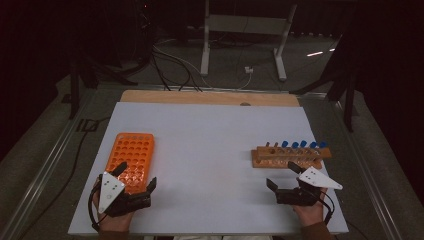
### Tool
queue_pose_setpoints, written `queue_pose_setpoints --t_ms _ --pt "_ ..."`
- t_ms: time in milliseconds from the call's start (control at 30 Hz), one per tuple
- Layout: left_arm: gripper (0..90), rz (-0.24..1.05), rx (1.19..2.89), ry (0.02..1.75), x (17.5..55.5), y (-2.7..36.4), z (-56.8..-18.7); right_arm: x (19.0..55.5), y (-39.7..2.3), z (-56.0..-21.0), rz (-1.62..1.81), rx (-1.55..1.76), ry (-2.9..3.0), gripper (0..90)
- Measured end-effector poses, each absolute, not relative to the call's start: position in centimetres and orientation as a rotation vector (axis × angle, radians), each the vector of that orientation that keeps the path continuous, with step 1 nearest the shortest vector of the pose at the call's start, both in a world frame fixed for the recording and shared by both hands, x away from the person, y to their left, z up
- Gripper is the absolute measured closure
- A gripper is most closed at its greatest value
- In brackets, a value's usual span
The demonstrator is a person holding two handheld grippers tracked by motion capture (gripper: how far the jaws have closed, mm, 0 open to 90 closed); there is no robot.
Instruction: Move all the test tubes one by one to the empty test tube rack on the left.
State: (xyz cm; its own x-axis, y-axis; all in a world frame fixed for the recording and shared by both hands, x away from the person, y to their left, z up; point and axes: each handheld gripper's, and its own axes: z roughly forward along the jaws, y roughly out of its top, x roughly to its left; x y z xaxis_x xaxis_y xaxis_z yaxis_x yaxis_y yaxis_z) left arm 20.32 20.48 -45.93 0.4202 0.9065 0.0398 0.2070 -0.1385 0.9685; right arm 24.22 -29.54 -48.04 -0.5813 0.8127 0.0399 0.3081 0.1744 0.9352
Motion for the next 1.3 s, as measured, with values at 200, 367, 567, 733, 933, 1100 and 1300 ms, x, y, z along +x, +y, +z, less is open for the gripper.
queue_pose_setpoints --t_ms 200,367,567,733,933,1100,1300 --pt "0.8 0.854 1.598 1.014 20.4 20.5 -45.8 24.0 -29.9 -47.9 1.431 1.050 1.946 0.3" --pt "0.8 0.865 1.576 1.024 20.3 20.6 -45.7 24.0 -30.1 -47.9 1.422 1.055 1.954 0.2" --pt "0.7 0.867 1.565 1.031 20.3 20.6 -45.8 23.8 -30.3 -47.3 1.426 1.065 1.959 0.3" --pt "0.8 0.863 1.558 1.033 20.4 20.7 -45.9 23.8 -30.6 -45.9 1.451 1.080 1.948 0.3" --pt "0.8 0.859 1.558 1.049 20.6 20.6 -46.0 24.1 -31.4 -44.3 1.436 1.099 1.937 0.3" --pt "0.8 0.871 1.564 1.057 20.8 20.6 -46.1 24.8 -32.9 -42.7 1.405 1.125 1.908 0.3" --pt "0.8 0.872 1.557 1.067 20.8 20.8 -46.1 25.8 -34.7 -41.0 1.403 1.153 1.865 0.3"
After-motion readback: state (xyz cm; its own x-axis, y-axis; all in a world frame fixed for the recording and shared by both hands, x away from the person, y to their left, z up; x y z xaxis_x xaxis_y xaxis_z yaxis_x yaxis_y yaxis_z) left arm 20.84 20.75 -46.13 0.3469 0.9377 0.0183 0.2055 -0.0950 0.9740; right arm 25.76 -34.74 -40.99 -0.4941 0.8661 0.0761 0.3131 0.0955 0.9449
